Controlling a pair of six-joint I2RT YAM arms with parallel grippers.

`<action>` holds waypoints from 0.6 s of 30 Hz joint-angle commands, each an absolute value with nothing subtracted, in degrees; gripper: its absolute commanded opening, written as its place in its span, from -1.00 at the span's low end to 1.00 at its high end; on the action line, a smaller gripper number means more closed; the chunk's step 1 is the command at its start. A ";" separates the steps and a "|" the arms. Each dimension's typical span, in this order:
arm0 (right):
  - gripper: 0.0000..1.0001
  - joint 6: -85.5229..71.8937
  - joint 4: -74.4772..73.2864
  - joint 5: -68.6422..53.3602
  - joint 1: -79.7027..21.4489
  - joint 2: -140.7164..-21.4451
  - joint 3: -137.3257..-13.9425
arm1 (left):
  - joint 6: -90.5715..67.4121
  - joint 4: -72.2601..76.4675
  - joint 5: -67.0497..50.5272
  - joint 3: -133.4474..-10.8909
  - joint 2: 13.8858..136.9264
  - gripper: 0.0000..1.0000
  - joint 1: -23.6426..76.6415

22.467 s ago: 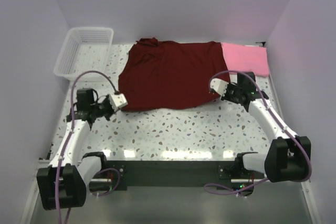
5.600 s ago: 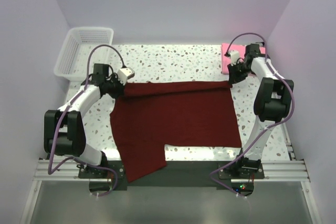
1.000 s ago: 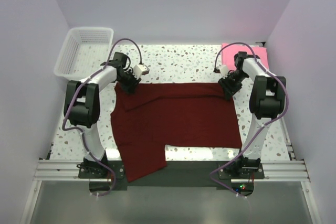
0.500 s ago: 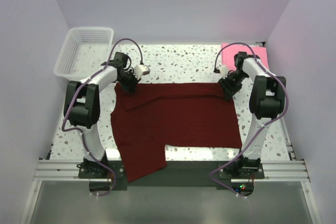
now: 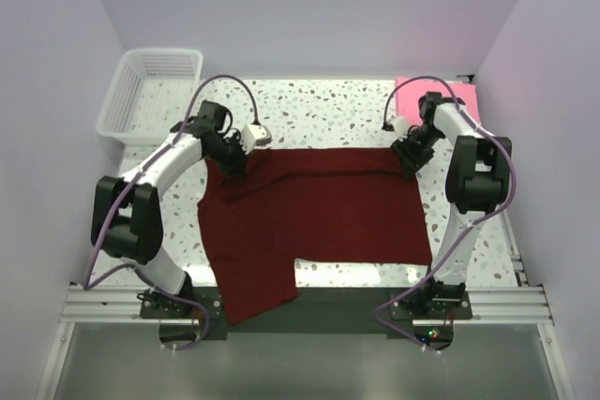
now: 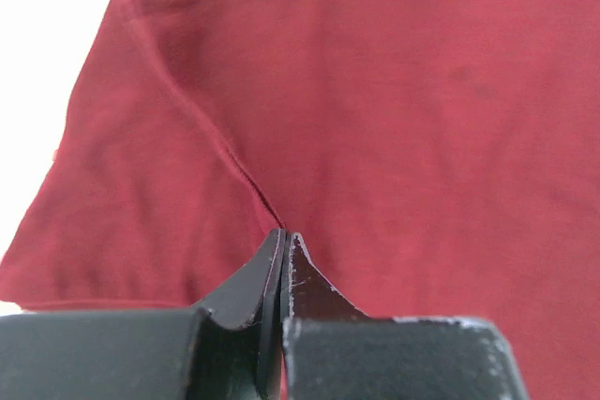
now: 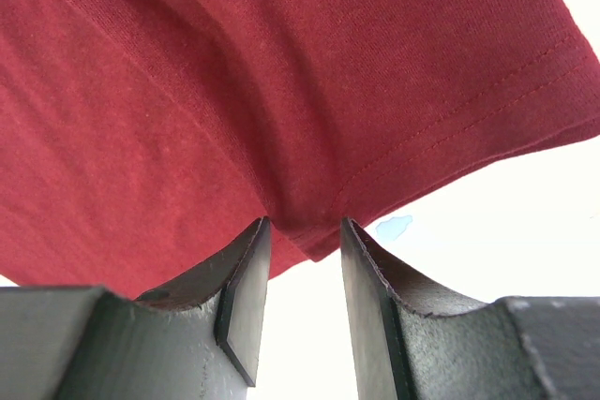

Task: Fold and stack the t-shirts
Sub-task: Fold the tshirt

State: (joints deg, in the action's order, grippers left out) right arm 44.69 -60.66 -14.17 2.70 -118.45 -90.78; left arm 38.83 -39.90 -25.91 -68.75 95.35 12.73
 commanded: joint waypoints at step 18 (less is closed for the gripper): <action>-0.54 48.25 -64.16 -11.61 3.34 -113.12 -90.35 | 34.01 -39.63 -32.16 -52.65 85.07 -0.95 25.57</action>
